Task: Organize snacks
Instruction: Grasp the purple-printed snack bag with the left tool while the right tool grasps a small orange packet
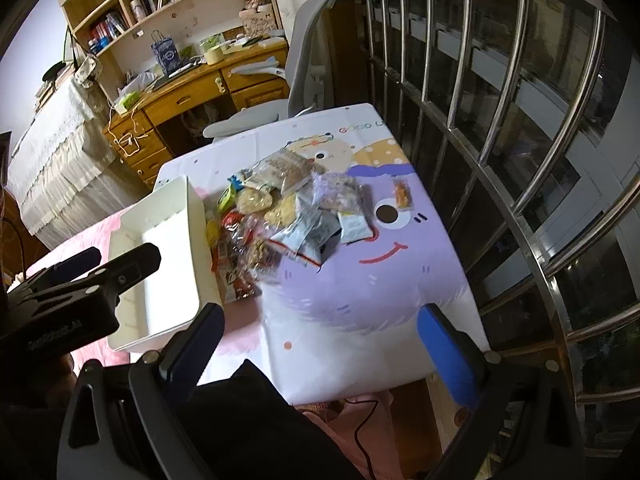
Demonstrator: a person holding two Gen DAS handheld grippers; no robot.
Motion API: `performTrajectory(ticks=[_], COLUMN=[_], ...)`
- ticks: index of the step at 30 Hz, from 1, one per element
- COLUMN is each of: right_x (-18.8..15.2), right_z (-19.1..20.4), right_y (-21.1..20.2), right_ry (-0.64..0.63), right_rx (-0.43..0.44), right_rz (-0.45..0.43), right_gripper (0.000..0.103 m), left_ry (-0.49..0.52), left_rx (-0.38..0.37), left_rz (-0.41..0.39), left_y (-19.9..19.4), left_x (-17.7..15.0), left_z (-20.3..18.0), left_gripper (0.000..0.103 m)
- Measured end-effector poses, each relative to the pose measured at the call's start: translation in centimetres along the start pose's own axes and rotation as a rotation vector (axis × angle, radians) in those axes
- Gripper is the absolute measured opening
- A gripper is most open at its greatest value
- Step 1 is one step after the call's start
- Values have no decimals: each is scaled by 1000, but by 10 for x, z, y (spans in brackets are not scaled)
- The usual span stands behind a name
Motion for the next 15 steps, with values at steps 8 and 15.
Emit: performTrajectory(ticks=[8, 15], right_x=[31, 70], right_z=[-43, -83], right_y=[3, 11], right_ry=[2, -37], right_rx=[42, 88], right_rz=[-7, -13], right_gripper=[98, 98], left_ry=[-19, -21], left_rx=[67, 108], left_rz=[9, 29], left_y=[14, 32], left_x=[32, 62], left_z=[-40, -77], left_gripper=[99, 99])
Point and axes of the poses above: each gripper's, at about its wrist camera, not at the fingertips, and y roughly the way its jaws point, z to its left, x to its top, the point moved 5 cm from there along y, roughly the way its jaws point, and after that the axes turned 15 degrees about x, right-handed, at the moved point
